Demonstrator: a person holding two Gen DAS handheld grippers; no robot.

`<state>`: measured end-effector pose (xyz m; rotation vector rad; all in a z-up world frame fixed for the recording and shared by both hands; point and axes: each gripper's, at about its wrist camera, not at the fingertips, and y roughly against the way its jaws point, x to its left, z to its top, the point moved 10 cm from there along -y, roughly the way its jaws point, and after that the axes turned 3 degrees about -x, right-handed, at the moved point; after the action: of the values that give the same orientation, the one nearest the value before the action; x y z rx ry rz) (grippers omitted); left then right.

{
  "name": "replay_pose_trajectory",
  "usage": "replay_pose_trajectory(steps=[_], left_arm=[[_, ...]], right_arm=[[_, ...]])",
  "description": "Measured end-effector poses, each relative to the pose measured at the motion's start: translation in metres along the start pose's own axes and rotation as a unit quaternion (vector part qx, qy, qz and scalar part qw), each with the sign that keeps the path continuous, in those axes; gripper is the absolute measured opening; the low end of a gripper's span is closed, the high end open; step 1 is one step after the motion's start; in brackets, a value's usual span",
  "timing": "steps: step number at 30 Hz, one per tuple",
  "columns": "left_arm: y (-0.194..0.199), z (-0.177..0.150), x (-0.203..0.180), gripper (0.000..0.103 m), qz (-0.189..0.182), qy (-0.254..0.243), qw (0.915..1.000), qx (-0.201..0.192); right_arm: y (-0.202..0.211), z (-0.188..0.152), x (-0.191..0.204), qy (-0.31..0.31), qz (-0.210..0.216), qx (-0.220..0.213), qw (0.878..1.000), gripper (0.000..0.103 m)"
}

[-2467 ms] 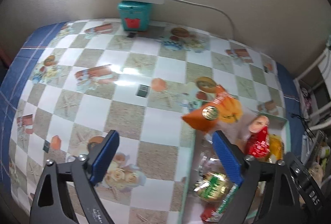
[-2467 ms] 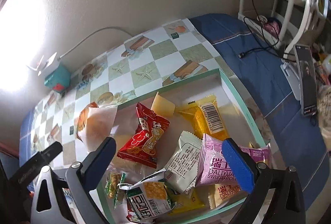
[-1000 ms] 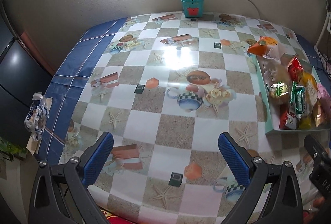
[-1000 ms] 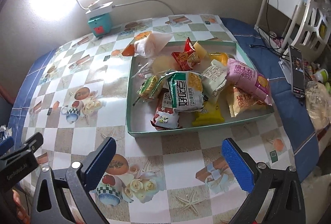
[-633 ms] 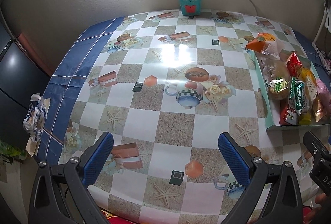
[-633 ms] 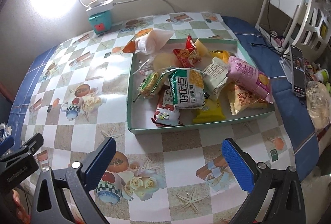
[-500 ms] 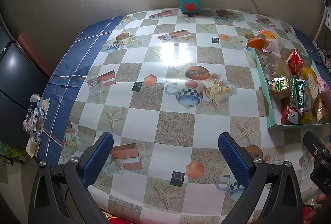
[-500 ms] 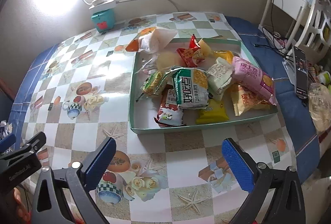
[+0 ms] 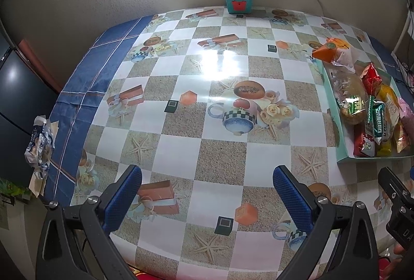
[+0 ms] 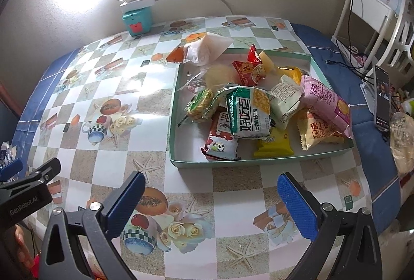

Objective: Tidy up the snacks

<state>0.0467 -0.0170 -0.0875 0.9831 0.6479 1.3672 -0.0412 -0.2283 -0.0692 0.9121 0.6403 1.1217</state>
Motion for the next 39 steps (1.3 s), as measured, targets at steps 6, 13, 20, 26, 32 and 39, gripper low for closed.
replay_pose_trajectory(steps=[6,13,20,26,32,39], left_arm=[[-0.0008,-0.0002,0.0005,0.101,0.000,0.002,1.0000,0.000],[-0.0019,-0.0011,0.0011,0.101,-0.001,0.003,1.0000,0.003],[-0.0026,-0.0015,0.0011,0.101,0.000,0.003,1.0000,0.005],[-0.0034,-0.0023,0.0011,0.101,0.000,0.003,1.0000,0.006],[-0.0033,-0.0023,0.0012,0.101,0.000,0.003,1.0000,0.005],[-0.0035,-0.0024,0.0019,0.101,-0.001,0.002,1.0000,0.006]], right_arm=[[-0.0001,0.0003,-0.0011,-0.003,-0.001,0.000,1.000,0.103],[-0.0006,-0.0005,-0.0003,-0.002,0.001,0.003,1.000,0.103],[-0.0013,-0.0008,0.0001,-0.002,0.001,0.004,1.000,0.103],[-0.0018,-0.0014,0.0005,-0.002,0.002,0.005,1.000,0.103],[-0.0018,-0.0015,0.0008,-0.002,0.001,0.005,1.000,0.103],[-0.0018,-0.0015,0.0010,-0.003,0.001,0.005,1.000,0.103]])
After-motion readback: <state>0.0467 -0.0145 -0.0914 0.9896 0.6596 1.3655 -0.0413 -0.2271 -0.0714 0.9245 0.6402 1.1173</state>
